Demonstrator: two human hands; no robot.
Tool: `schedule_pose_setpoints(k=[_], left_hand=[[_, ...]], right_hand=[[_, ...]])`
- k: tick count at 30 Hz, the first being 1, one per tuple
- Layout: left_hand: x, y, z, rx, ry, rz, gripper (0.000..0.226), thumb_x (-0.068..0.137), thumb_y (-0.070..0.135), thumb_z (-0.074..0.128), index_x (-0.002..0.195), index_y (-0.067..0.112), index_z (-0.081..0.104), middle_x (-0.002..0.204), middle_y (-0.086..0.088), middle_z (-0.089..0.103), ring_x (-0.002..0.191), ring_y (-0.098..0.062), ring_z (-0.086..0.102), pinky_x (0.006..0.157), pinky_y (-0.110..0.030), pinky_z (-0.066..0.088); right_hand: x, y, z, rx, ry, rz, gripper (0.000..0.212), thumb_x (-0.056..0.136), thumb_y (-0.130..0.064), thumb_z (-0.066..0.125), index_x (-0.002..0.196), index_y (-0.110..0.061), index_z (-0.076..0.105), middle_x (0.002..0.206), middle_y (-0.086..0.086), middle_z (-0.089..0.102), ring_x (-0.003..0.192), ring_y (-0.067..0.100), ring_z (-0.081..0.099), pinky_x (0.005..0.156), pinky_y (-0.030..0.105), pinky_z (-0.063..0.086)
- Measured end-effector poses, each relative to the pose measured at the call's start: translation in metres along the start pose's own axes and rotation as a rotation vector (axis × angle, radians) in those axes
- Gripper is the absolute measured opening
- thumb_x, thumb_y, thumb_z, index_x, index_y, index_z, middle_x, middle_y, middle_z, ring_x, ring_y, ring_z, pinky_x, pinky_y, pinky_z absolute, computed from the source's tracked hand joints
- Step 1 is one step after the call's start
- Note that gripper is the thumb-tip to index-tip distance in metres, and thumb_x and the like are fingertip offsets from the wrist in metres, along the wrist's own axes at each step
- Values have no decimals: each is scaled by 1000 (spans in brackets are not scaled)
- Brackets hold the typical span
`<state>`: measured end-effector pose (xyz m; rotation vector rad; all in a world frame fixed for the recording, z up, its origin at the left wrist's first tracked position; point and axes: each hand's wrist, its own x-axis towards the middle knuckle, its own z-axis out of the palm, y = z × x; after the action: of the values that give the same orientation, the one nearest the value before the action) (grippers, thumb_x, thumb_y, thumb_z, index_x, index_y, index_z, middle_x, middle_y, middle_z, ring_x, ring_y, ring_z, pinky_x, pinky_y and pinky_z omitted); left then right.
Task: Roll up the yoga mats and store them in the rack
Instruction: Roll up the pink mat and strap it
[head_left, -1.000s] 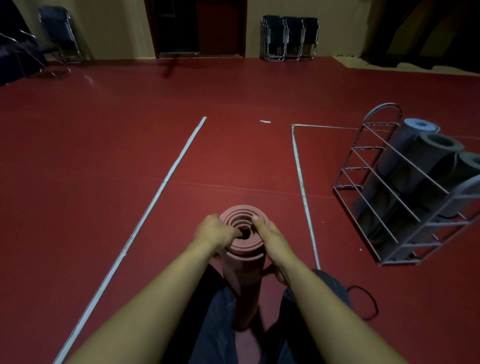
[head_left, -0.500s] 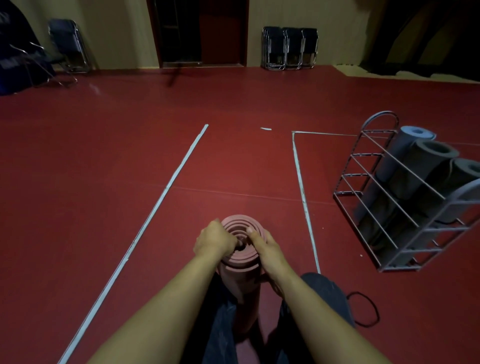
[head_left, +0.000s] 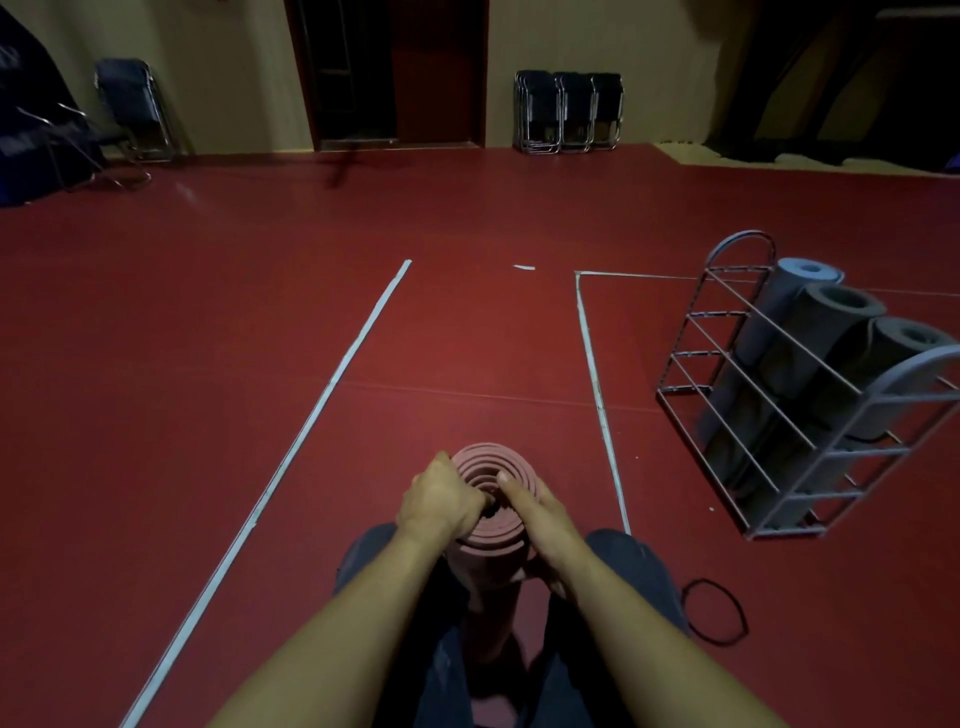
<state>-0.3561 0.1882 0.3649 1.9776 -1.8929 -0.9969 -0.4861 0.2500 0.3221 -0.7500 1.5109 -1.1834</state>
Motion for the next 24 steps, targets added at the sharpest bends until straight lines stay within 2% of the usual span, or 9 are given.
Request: schedule_pose_setpoints(k=[4,10,11,13,15,18,20,22,24], left_hand=[[1,11,4,37,6,5,61,73,37,83,124,14,60,121,-14,69,111,-38,65,85,-39,56],[8,17,4,31,57,67,41,73,39,80,108,20,66,103,-9,73,96,-36,70,80,-44,62],[10,18,5,23,70,93,39,75,39,79,107,21,65,102,-8,73,96,-36,70,82,-42,61],[12,20,8,-31,117,150,36,79,38,77,110,25,63,101,-7,73,99,-37,69,84,-41,59],[12,24,13,-93,190,203,48,84,33,75,129,27,60,108,-10,74,107,-39,68,90,-43,57],[15,32,26,-218,315,300,60,84,19,77,139,28,56,111,-11,75,108,-37,67,92,-42,52],[22,37,40,-283,375,342,64,81,12,78,139,28,58,118,-6,74,111,-32,67,93,-39,51],[32,38,54,-372,371,365,67,80,10,77,140,29,56,125,1,72,115,-24,66,98,-36,52],[49,37,69,-506,248,378,71,81,17,82,144,27,51,131,6,67,120,-13,64,104,-33,50]], right_hand=[[-7,-7,-9,22,15,1,48,87,-61,72,124,-31,70,111,-10,75,112,16,69,100,52,55],[2,-11,-13,142,32,-30,32,90,-39,77,119,-25,74,106,-4,79,110,21,72,98,48,56],[8,-9,-14,155,41,-56,37,87,-38,79,121,-26,73,109,-4,78,112,20,71,101,48,55],[18,-5,-16,192,41,-114,65,73,-49,88,131,-29,68,123,-3,74,119,17,68,109,48,51],[32,-7,-20,298,40,-118,88,61,-61,93,139,-31,62,134,0,69,127,19,63,113,49,46],[49,-24,-34,598,-7,30,74,81,-66,75,131,-13,70,132,17,68,124,33,64,112,54,46],[60,-34,-45,678,-157,239,81,87,-76,56,121,-5,75,126,22,70,115,36,69,102,52,52],[69,-37,-54,665,-236,386,89,84,-81,54,118,-1,76,123,23,71,103,37,73,89,50,59],[88,-36,-64,695,-224,405,82,86,-73,61,119,1,75,123,23,70,102,36,74,86,48,60]])
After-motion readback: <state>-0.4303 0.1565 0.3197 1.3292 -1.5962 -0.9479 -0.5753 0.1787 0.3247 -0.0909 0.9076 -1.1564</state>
